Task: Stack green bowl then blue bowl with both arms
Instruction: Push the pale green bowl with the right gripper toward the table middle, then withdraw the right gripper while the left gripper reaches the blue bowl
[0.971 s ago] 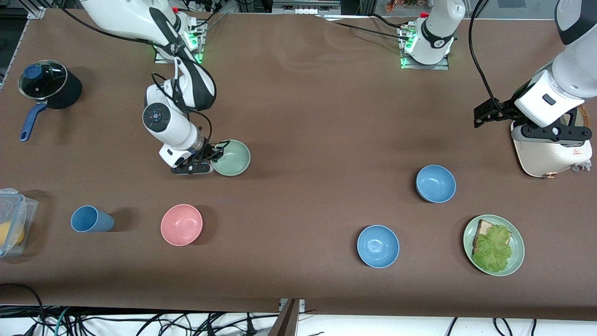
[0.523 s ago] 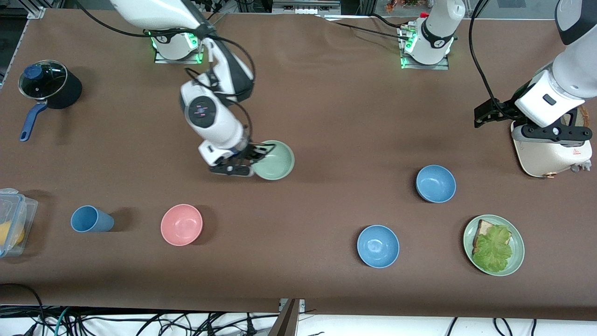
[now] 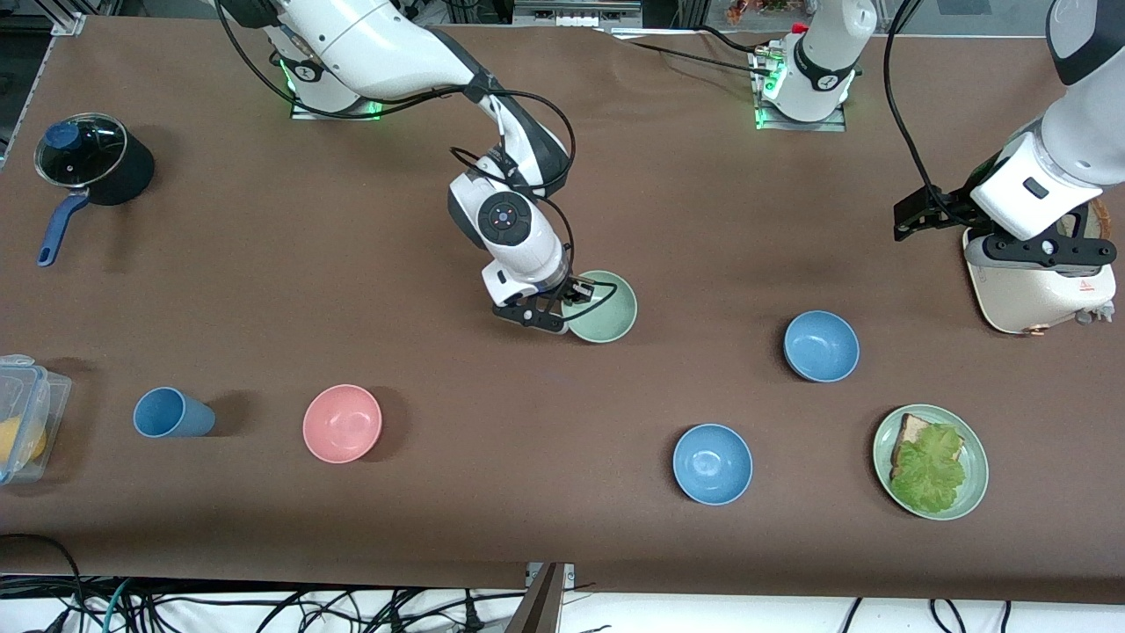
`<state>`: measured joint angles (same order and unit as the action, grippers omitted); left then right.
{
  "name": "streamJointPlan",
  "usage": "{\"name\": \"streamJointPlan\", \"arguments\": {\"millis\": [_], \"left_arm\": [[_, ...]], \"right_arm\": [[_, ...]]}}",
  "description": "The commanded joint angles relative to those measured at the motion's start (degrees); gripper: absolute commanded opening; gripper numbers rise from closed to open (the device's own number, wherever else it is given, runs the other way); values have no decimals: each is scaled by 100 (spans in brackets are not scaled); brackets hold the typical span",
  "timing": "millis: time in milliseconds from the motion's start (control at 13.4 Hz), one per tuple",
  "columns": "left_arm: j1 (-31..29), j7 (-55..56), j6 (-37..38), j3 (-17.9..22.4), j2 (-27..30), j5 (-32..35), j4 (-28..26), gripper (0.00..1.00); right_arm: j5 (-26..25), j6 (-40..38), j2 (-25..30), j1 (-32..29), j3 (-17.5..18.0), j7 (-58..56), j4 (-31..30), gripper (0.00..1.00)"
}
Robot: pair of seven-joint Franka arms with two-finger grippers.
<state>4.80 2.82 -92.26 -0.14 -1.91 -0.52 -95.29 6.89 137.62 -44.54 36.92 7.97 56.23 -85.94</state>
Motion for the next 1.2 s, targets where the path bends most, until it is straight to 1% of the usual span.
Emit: {"name": "streamJointPlan", "arguments": {"millis": [0,75,149,224,374,448,598,672,747,897,1046,1121], "left_arm": [[-23,-9,129,6,-64,-141,169,100],[-23,-9,129,6,-64,-141,169,100],[-23,-9,129,6,-64,-141,169,100],[-23,-9,129,6,-64,-141,169,100],[-23,8,129,6,-73,-141,169,100],[-23,8,129,6,-82,-141,177,100],[-31,-9,120,14,-152,-150,178,100],[-40,-9,112,14,-230,-167,204,100],[-40,-9,103,32,-301,-193,265,100],[-40,-1,147,41,-538,-168,502,100],[-127,-149,147,58,-617,-123,485,100],[-206,-254,129,67,-792,-106,450,100]], "right_arm": [[-12,185,-107,87,-59,230,192,0],[-13,194,-134,87,-59,222,192,22],[-21,195,-134,87,-59,204,192,71],[-47,186,-117,70,-59,178,192,99],[-214,133,-55,52,-76,108,192,100],[-284,11,41,34,-163,64,192,100],[-233,-725,566,-97,-567,-181,148,100],[-224,-1085,830,-332,-638,-417,130,100],[-206,-1419,1042,-631,-630,-881,130,100],[-180,-2017,1481,-1071,-648,-2075,60,100],[-49,-2335,2086,-1598,-648,-2685,-316,100],[83,-2467,2446,-1783,-648,-2931,-579,100]]}}
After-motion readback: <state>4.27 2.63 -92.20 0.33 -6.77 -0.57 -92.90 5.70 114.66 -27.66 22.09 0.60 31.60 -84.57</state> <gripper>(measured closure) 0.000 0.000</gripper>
